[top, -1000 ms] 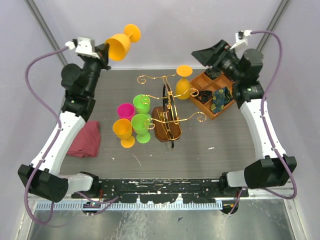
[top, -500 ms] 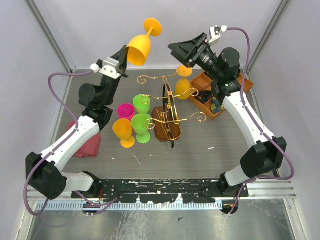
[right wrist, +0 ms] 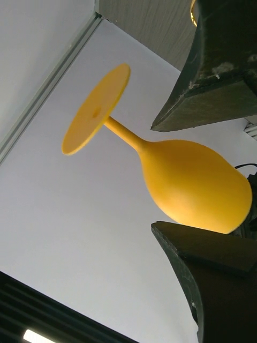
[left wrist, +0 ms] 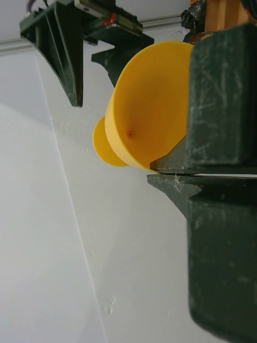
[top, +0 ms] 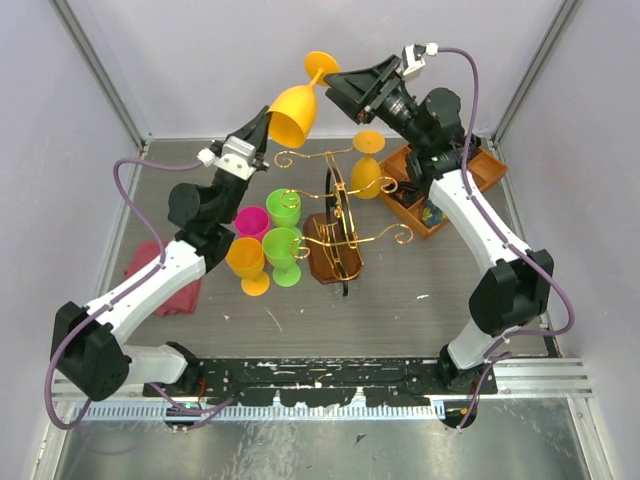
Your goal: Place the wine glass upside down on the wine glass rack
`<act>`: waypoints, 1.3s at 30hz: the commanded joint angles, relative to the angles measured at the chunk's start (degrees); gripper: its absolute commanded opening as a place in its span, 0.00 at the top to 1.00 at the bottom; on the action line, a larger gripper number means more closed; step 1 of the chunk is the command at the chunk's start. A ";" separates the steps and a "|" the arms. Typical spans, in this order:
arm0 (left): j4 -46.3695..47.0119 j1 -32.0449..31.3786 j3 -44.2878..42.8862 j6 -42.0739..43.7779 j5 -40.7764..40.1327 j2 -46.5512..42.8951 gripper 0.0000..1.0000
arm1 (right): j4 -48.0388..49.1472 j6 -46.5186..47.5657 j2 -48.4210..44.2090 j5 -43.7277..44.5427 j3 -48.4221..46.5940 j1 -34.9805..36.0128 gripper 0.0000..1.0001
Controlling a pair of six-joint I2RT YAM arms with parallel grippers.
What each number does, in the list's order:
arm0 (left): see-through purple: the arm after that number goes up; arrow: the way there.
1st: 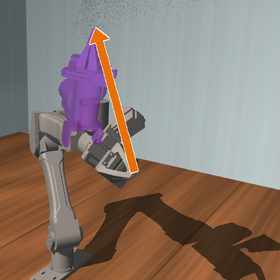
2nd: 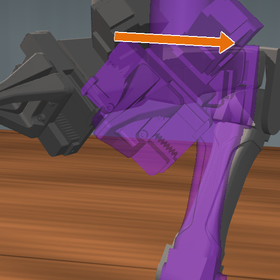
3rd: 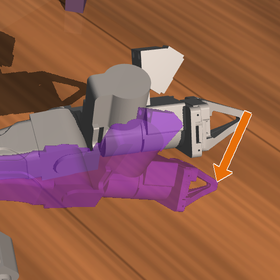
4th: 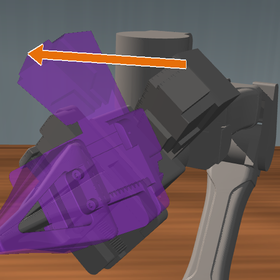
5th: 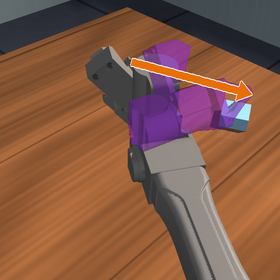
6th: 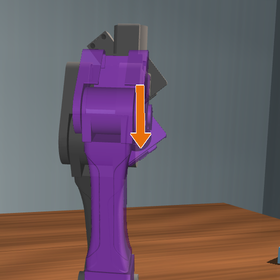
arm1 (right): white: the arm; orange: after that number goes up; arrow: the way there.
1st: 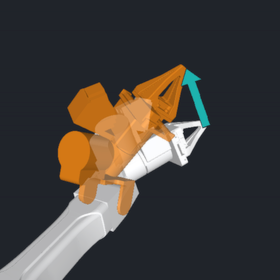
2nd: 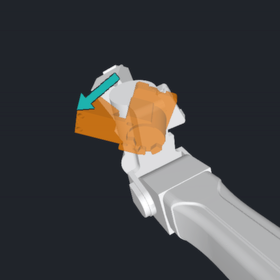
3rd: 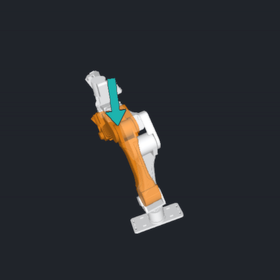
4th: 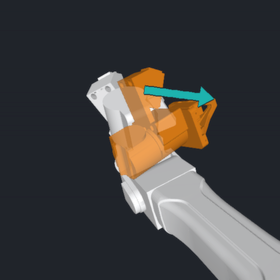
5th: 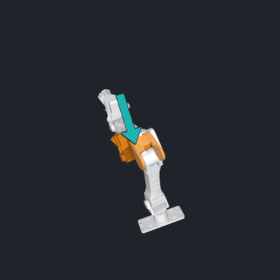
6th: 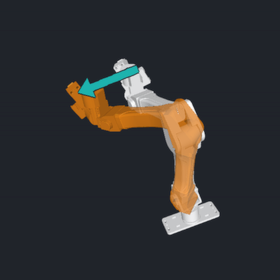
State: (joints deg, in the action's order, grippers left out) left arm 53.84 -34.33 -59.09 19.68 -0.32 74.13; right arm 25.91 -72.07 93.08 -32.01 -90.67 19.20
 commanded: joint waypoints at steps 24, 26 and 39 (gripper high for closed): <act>9.95 -4.87 -0.60 11.69 -6.02 3.51 1.00 | 13.64 -7.94 4.60 -2.79 -3.24 2.77 0.50; 11.35 -4.88 -1.12 12.19 -6.84 4.39 1.00 | 13.56 -7.80 4.34 -2.80 -3.02 2.89 0.50; 13.23 -5.31 -0.36 10.14 -4.91 4.67 0.98 | 14.93 -8.02 6.64 -2.65 -4.78 3.43 0.57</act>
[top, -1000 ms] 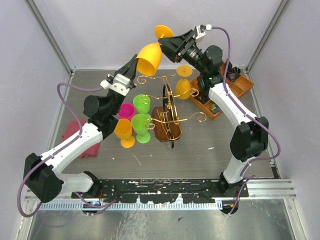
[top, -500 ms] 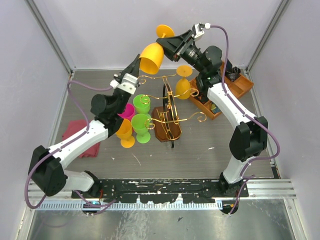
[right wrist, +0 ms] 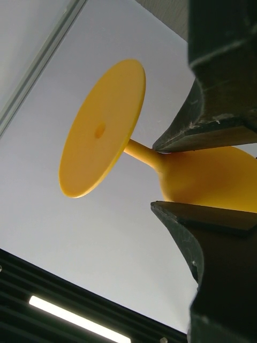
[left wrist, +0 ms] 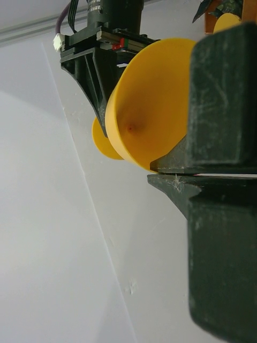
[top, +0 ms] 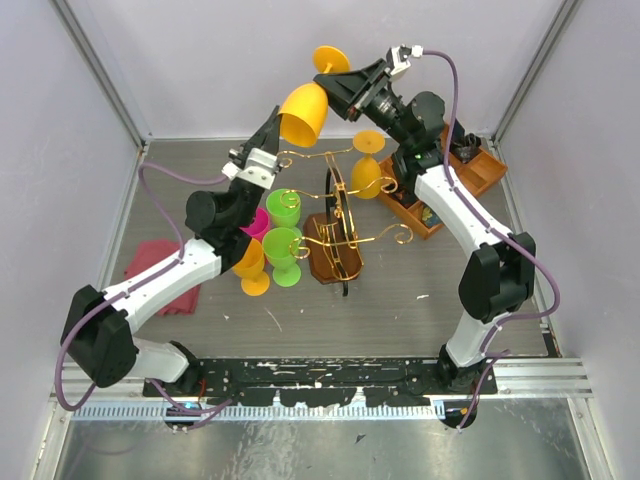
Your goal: Place the wine glass upside down on the wine glass rack
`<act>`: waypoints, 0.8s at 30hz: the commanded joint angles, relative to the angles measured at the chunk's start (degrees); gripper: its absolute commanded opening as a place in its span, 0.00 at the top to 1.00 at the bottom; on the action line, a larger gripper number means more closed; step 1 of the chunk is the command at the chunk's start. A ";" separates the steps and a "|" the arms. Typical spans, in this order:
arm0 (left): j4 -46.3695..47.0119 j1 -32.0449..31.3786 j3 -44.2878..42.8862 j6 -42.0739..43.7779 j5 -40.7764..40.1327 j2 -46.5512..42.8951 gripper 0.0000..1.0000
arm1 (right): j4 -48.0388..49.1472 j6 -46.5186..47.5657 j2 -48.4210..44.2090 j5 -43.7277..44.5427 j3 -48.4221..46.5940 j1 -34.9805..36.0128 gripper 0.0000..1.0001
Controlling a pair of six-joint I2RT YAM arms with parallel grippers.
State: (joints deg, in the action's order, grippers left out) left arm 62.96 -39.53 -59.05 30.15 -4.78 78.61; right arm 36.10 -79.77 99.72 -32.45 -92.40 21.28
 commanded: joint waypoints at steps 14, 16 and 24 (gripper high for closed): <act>4.55 -0.26 3.83 -2.52 5.48 -3.80 0.93 | 8.19 -1.09 1.52 -1.72 -3.40 1.42 0.65; 4.40 -0.26 3.77 -2.55 5.57 -3.83 0.93 | 8.28 -1.15 1.60 -1.82 -3.55 1.41 0.68; 4.37 -0.28 3.72 -2.53 5.98 -3.42 0.82 | 8.97 -0.40 1.73 -2.45 -3.55 1.40 0.94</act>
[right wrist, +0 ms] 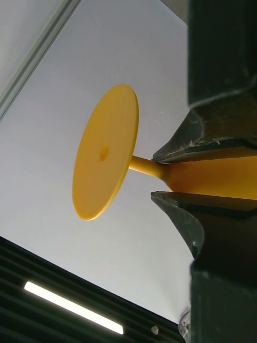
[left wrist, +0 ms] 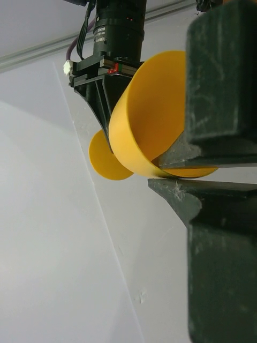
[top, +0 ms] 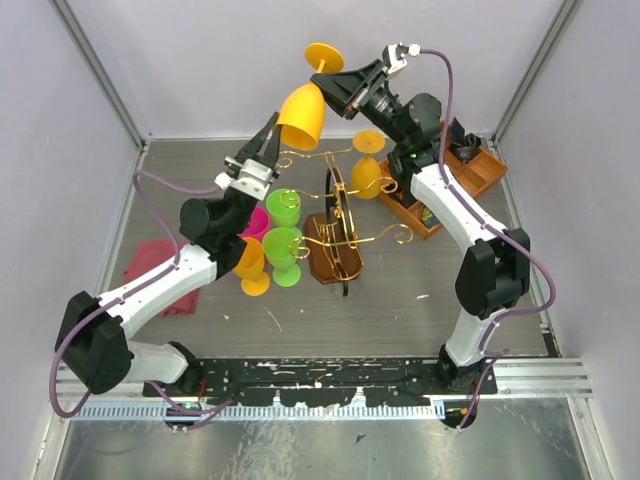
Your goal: Place the wine glass upside down on the wine glass rack
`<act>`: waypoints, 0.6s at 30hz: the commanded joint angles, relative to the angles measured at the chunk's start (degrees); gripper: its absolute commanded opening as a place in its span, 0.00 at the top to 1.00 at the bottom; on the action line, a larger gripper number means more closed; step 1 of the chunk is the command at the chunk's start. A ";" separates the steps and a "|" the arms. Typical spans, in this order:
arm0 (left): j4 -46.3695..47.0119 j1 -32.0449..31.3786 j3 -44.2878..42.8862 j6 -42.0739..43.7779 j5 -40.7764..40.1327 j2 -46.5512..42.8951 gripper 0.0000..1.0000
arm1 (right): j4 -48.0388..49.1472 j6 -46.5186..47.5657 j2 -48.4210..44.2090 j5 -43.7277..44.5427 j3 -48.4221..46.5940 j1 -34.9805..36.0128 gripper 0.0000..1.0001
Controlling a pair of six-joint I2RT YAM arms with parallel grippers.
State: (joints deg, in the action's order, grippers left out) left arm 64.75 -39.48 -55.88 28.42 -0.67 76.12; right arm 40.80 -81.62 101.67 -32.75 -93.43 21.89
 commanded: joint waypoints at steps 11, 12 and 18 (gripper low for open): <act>-0.34 -0.31 3.07 2.16 1.50 -2.89 0.33 | 2.97 8.84 -1.24 -0.50 -2.88 0.12 0.99; -0.84 -0.28 3.73 2.59 1.41 -2.95 0.30 | 2.60 9.86 -1.38 -0.35 -3.02 -0.18 0.99; -12.32 -0.25 6.96 4.70 0.51 -9.20 0.16 | -2.80 17.95 -3.57 1.14 -3.21 -4.12 0.99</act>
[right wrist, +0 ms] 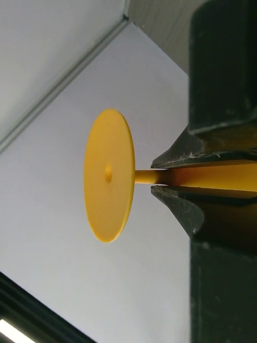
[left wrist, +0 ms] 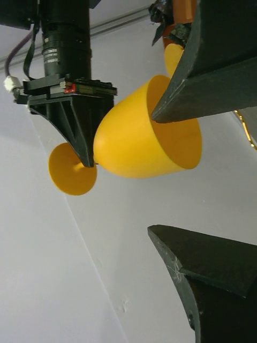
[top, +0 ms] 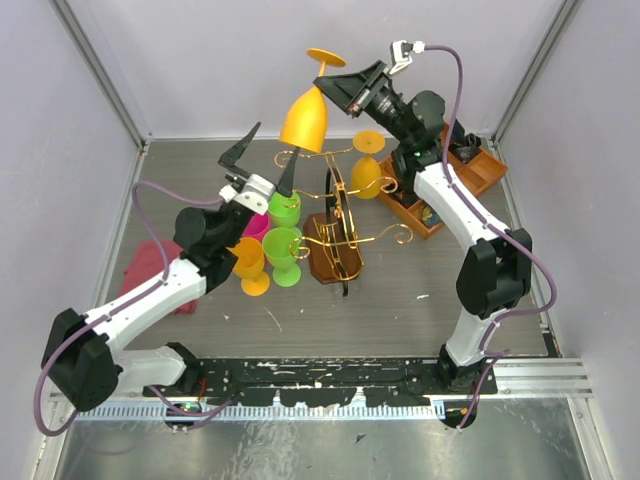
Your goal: Place the wine glass upside down on the wine glass rack
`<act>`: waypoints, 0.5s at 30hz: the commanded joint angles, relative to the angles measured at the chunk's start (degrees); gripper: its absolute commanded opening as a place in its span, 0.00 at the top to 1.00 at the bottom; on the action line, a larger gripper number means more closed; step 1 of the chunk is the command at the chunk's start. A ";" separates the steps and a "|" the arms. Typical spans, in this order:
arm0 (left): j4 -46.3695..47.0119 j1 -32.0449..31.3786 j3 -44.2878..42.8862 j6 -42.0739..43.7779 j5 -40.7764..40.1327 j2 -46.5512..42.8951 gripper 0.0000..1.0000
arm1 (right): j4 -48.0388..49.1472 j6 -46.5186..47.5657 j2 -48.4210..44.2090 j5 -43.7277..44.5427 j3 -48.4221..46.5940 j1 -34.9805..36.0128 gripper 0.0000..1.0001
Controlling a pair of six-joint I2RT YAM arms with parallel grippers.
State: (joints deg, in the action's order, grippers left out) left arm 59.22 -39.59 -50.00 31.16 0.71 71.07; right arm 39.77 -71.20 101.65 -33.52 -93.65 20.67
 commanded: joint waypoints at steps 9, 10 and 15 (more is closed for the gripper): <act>-22.43 -0.07 -1.72 1.02 -6.28 -7.79 0.13 | -13.01 25.78 -12.60 3.05 1.60 -10.06 0.99; -23.48 -0.09 -2.36 0.85 -7.13 -7.77 0.13 | -14.92 28.25 -14.38 3.43 2.65 -11.20 0.99; -30.26 0.49 -6.72 -2.34 -10.88 -7.04 0.08 | -23.44 42.00 -24.77 8.63 9.32 -15.86 0.99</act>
State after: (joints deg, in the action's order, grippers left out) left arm 35.14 -39.59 -52.01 31.42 -5.78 63.94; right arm 21.50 -44.12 86.98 -29.63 -87.53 7.11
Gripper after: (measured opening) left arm 0.903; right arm 0.217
